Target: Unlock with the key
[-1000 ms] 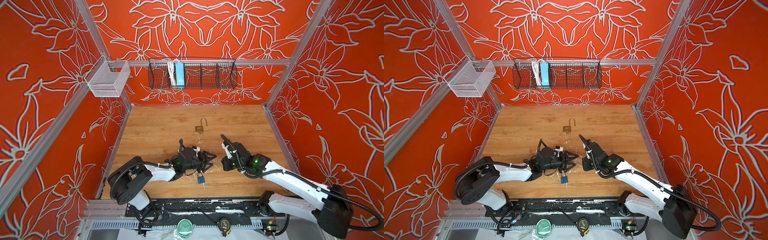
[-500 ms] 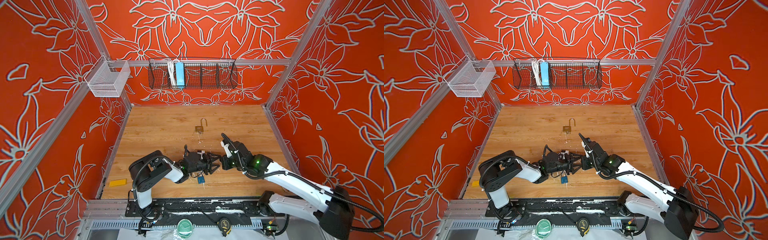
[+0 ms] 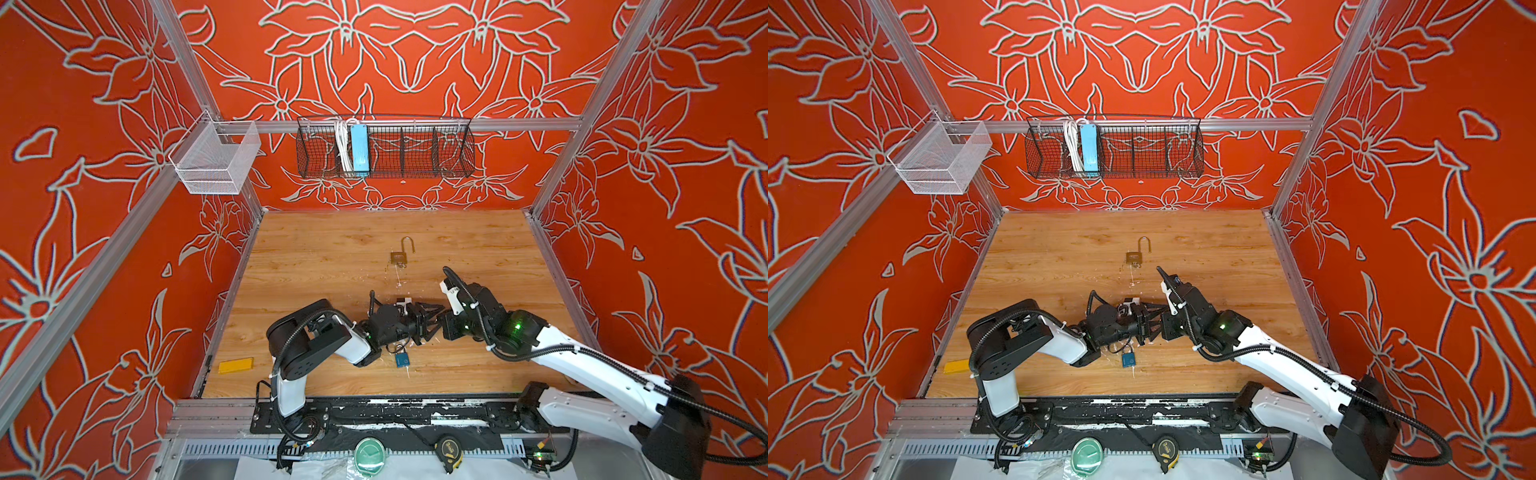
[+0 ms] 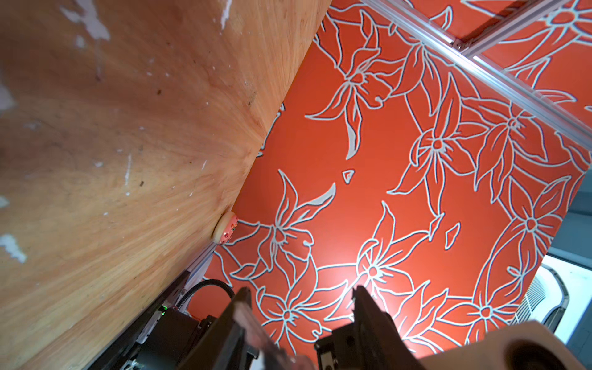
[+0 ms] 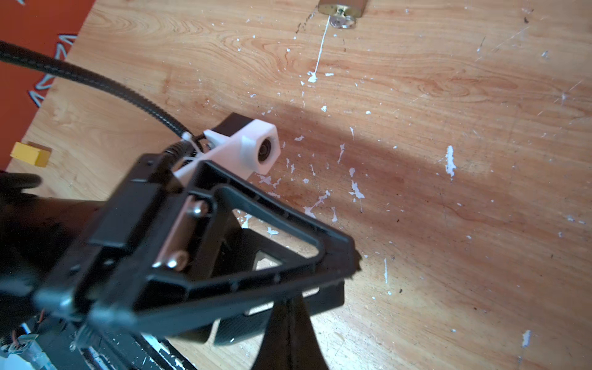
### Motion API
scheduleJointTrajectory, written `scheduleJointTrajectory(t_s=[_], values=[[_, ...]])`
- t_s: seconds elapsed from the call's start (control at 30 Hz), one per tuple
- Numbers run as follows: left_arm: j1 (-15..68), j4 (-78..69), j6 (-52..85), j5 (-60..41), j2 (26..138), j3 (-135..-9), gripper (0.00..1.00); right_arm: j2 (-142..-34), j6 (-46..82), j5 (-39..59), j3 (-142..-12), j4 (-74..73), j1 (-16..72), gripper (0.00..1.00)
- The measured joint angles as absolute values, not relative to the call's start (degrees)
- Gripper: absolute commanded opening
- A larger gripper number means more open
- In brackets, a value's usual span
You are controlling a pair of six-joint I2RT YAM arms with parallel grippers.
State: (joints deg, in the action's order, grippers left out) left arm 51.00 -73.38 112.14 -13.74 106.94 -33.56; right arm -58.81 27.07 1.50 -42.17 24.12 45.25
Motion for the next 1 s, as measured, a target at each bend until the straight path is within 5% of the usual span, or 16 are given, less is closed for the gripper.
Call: scheduleJointTrajectory(t_s=[1.0], values=[[50.9,-77.2,111.9,-11.8,107.2,-32.3,0.07,-53.8,27.1,0.3,-41.5,25.3,45.5,0.0]])
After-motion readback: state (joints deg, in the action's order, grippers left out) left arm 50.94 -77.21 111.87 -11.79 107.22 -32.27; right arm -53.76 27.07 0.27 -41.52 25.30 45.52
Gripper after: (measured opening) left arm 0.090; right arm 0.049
